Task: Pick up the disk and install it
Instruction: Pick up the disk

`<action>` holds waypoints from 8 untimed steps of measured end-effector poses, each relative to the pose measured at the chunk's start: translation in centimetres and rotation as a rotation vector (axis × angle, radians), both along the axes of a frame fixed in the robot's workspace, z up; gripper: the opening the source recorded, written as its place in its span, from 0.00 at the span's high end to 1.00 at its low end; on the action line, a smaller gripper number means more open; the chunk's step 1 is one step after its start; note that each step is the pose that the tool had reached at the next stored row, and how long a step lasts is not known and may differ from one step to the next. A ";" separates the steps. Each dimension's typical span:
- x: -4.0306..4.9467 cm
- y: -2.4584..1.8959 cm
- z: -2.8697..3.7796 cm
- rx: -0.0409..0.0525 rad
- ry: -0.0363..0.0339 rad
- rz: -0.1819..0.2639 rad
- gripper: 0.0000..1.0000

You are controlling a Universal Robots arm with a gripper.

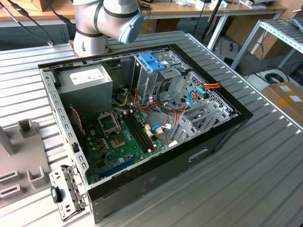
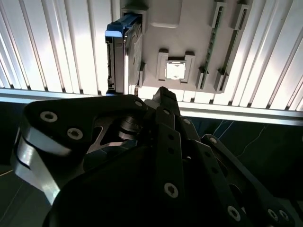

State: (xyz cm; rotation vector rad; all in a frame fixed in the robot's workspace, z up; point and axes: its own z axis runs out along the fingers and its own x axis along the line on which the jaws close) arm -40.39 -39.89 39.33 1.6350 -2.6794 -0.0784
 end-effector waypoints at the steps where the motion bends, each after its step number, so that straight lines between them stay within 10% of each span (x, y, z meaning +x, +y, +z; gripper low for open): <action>1: 0.00 0.00 0.00 0.0000 0.0000 0.005 0.89; 8: 0.00 0.00 0.00 0.0000 0.0000 0.054 0.89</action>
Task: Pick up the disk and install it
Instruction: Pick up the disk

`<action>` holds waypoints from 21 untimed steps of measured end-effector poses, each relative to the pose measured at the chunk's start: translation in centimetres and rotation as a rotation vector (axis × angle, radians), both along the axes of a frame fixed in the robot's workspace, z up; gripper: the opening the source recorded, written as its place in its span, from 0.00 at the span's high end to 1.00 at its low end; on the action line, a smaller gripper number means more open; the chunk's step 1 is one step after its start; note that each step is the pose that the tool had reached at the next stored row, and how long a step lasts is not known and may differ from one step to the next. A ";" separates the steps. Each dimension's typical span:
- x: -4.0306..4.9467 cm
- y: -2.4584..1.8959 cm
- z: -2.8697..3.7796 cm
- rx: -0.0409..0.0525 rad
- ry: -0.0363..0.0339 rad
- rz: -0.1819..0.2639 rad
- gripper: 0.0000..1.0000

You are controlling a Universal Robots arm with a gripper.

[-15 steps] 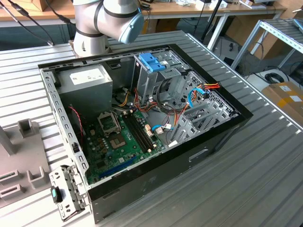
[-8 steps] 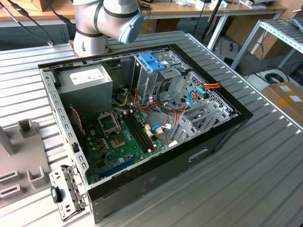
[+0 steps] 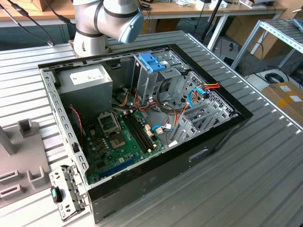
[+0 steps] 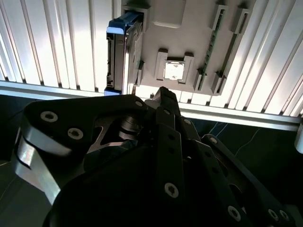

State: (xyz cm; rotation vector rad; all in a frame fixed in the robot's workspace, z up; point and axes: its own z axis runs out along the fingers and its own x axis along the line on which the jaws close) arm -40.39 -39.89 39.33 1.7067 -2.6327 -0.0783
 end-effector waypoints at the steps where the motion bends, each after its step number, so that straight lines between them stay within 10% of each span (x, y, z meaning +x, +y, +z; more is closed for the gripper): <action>1: 0.00 0.00 0.00 0.0000 0.0000 0.005 0.89; 21: 0.00 0.00 0.00 0.0000 0.0000 0.118 0.89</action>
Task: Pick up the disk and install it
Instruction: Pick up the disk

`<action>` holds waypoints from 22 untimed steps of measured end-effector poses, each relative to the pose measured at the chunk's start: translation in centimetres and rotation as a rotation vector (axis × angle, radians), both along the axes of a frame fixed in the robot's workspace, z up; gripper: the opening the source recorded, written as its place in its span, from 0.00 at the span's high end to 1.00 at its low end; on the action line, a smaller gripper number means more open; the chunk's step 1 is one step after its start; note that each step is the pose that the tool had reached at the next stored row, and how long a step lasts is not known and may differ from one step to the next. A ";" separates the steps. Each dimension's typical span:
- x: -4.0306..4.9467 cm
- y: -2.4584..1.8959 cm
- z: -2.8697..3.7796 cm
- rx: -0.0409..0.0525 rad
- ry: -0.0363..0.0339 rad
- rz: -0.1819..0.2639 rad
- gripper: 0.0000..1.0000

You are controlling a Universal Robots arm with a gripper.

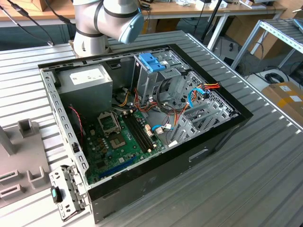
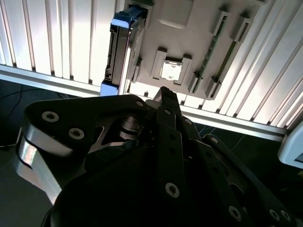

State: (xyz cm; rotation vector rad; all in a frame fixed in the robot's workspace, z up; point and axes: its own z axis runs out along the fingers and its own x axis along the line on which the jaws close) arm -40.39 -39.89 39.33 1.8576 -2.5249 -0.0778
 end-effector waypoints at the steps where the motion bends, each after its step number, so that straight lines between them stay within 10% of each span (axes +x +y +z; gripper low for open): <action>1: 0.00 0.00 0.00 0.0000 0.0000 0.004 0.89; 22: 0.00 0.00 -0.01 0.0000 0.0000 0.110 0.89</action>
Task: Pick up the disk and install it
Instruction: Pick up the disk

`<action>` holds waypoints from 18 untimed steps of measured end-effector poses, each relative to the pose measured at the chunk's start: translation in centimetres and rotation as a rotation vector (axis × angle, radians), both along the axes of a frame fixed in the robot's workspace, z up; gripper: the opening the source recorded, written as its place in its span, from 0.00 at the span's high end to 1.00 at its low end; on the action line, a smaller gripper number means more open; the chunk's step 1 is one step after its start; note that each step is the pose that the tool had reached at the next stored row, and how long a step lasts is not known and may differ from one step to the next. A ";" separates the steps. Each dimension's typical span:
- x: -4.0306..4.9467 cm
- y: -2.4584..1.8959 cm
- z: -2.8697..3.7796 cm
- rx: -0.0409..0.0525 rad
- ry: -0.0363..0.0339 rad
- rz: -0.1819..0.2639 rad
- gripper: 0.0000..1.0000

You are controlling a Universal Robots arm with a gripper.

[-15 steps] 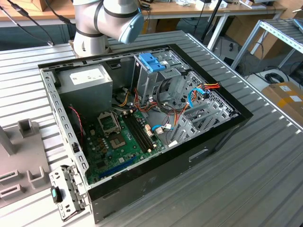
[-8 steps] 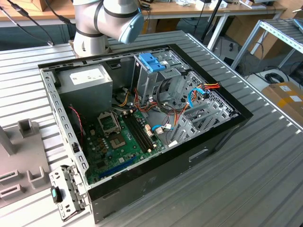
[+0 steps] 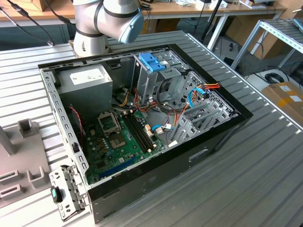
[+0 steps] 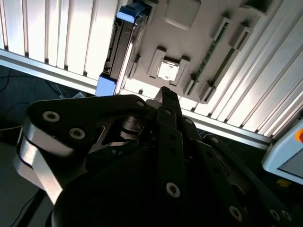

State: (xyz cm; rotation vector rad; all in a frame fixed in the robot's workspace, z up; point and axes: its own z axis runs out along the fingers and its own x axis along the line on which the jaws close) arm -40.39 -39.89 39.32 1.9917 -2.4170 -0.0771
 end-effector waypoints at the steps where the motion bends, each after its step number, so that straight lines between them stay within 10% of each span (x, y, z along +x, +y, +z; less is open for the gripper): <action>1: 0.00 0.00 0.00 0.0000 0.0000 0.008 0.89; 18: 0.00 0.00 0.00 0.0000 0.0000 0.080 0.83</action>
